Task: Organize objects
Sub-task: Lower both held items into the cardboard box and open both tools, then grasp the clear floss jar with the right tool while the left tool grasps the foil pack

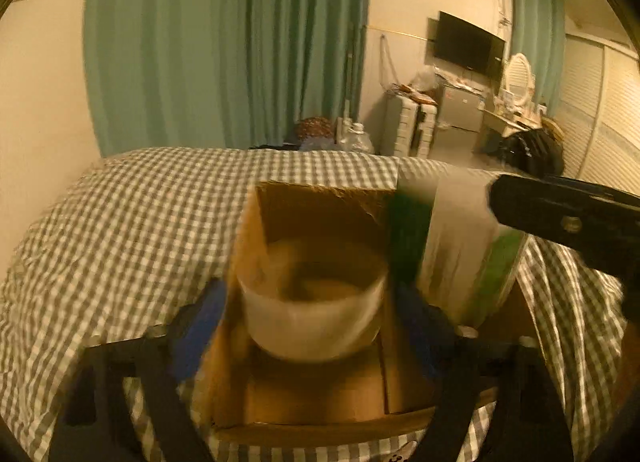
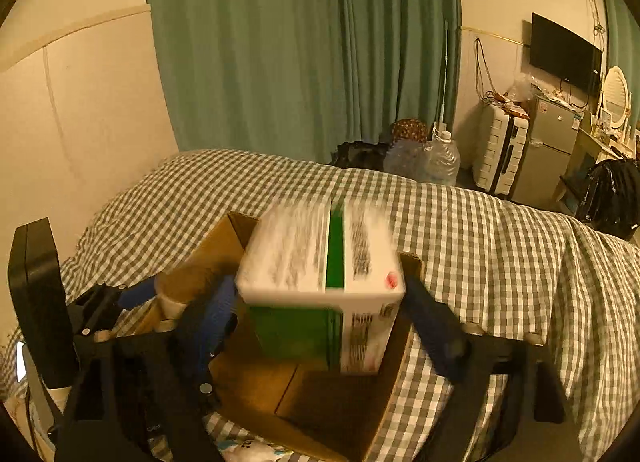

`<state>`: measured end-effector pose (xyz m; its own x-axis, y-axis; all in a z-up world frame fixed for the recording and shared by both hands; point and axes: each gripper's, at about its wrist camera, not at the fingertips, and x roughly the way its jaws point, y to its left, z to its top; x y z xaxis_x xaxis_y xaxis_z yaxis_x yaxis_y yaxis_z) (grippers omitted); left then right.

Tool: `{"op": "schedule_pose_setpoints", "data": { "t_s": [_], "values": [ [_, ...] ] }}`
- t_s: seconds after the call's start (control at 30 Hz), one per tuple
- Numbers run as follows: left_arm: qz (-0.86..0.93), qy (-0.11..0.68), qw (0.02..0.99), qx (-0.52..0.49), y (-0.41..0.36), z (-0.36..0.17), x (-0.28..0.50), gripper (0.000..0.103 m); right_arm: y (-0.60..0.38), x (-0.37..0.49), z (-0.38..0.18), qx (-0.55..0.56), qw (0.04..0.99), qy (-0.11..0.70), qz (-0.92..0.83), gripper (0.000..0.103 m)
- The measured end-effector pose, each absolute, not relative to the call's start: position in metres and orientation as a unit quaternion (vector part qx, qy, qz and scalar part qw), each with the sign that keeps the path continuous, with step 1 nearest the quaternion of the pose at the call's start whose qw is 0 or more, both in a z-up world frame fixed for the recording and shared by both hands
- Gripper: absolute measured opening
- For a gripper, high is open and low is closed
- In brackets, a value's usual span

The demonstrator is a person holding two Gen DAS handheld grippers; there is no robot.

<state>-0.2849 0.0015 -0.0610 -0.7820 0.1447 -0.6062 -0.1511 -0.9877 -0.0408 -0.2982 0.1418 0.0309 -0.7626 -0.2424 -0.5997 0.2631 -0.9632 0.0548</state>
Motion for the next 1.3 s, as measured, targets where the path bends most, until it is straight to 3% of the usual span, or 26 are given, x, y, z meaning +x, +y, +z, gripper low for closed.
{"op": "schedule_pose_setpoints", "data": {
  "t_s": [0.4, 0.57, 0.9, 1.3],
  "values": [
    [0.948, -0.016, 0.049, -0.314, -0.026, -0.013, -0.211, 0.103, 0.169, -0.215, 0.097, 0.279, 0.14, -0.021, -0.95, 0.095],
    [0.954, -0.008, 0.018, -0.298, -0.047, -0.009, -0.149, 0.103, 0.167, -0.161, 0.113, 0.259, 0.167, -0.013, -0.951, 0.101],
    [0.933, 0.009, -0.012, -0.36, -0.077, -0.059, -0.064, 0.103, 0.135, -0.076, 0.039, 0.319, 0.211, 0.072, -0.921, 0.101],
    [0.906, 0.052, 0.02, -0.42, -0.055, -0.109, -0.023, 0.103, 0.112, -0.046, -0.054, 0.426, 0.292, 0.123, -0.848, 0.101]
  ]
}}
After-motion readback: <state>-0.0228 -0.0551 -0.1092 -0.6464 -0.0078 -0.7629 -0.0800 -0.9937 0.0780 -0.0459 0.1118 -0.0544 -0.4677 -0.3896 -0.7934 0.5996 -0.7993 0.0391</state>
